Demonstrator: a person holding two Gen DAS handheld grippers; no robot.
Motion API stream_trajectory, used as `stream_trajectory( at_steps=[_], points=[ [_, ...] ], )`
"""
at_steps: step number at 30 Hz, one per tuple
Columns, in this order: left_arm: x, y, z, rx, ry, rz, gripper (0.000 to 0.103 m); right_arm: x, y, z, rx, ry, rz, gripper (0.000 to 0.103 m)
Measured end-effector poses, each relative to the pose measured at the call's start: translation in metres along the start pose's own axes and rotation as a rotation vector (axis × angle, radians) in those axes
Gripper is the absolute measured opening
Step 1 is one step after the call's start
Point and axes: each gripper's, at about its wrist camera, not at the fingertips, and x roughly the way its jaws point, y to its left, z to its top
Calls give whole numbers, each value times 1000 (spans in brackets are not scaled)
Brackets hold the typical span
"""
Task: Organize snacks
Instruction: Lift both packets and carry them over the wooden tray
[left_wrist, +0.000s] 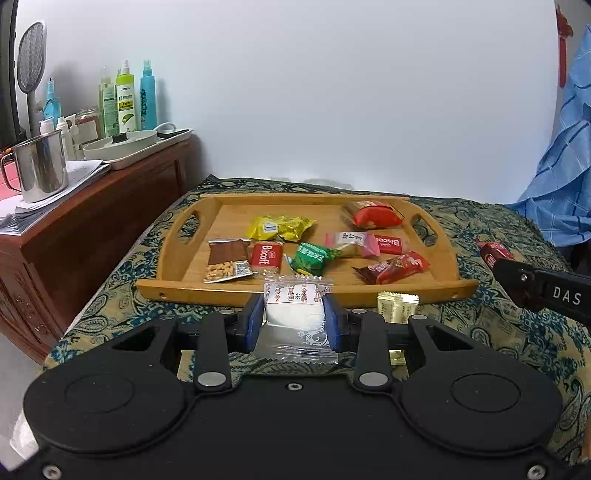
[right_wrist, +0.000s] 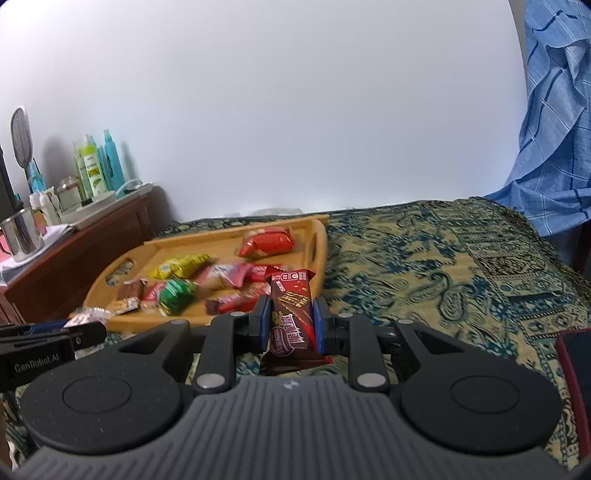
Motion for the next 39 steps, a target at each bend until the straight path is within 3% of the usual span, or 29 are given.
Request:
stream_trajectory(
  at_steps=[23,39],
  points=[
    [14,47,46,-19,-6,16,33,26,51,57,83,-56,67,28],
    [71,72,86,-5,-9,25,33,86,60,74,99,-72,109,28]
  ],
)
